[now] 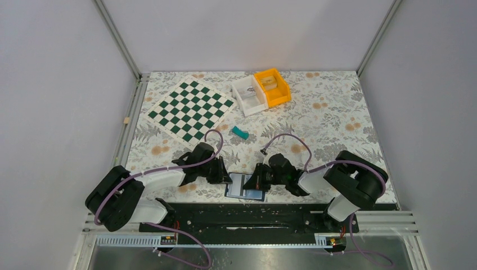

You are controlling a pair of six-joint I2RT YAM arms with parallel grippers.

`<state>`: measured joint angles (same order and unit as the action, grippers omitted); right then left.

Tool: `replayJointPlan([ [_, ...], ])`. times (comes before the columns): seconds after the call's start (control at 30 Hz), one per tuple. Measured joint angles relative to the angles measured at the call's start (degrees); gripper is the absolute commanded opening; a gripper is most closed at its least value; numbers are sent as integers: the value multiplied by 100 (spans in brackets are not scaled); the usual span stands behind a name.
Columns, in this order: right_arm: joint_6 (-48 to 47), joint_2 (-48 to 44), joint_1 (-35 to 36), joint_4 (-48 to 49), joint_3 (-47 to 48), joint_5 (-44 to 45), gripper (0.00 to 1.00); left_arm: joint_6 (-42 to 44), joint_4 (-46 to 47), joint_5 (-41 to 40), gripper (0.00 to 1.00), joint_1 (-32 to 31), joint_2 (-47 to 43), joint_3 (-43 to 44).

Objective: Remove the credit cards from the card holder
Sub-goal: Remove the credit card from the card holder.

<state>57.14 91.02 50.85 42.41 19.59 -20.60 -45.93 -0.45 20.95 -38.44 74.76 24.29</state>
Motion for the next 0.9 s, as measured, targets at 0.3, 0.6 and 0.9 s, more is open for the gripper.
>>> replayJointPlan([
  [0.3, 31, -44, -168, 162, -129, -79, 0, 92, -59, -46, 13, -7, 192, 122],
  [0.6, -114, -264, -522, -151, -144, -160, 0, 87, 68, -7, 13, -13, 492, 297],
  [0.9, -437, -450, -850, -828, 28, -339, 0, 83, 254, 22, 13, -20, 603, 310],
])
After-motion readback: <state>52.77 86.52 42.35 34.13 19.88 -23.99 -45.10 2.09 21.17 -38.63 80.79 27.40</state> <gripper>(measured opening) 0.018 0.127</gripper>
